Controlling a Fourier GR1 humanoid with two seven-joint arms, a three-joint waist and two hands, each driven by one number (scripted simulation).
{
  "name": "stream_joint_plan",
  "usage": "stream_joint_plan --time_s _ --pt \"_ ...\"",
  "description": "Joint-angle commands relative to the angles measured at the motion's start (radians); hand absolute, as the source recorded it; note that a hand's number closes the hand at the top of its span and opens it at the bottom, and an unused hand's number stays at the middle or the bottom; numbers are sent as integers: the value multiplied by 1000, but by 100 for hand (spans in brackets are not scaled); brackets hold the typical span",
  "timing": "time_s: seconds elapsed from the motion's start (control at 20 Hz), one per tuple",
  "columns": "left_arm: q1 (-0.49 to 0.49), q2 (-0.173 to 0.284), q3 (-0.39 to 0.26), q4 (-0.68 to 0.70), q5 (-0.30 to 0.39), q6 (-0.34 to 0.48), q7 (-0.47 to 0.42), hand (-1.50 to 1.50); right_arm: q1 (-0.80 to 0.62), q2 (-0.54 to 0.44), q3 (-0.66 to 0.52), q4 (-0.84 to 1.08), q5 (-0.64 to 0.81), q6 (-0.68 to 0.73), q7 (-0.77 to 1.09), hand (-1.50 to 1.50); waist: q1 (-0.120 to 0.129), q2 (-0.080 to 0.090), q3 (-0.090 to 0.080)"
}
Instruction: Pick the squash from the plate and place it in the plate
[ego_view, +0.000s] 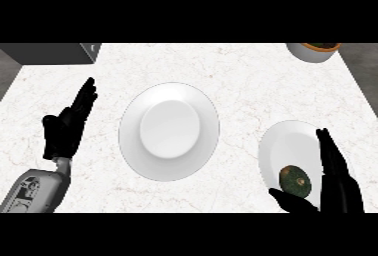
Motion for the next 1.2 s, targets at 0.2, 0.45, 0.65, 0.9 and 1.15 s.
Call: stream_joint_plan --time_s 0.2,0.45,0.65,0.9,1.15 --pt "-38 -14 -11 -8 -22 -7 28 0 -6 -87 -14 -237 -25 457 406 -150 20 4 3" --pt "-43 -6 6 -46 -31 -17 76 0 -57 -97 -80 -304 -135 640 542 -150 24 5 4" --pt "-43 -47 34 13 -51 -26 21 0 -52 -51 -122 -206 -158 608 450 -150 20 6 5" --pt "-34 -62 18 -74 -70 -27 92 0 -161 -19 -135 -164 -188 706 534 -150 29 4 5" --pt "-35 -56 74 51 -56 -75 -9 0 -88 -37 -141 -79 -199 726 444 -150 21 6 5"
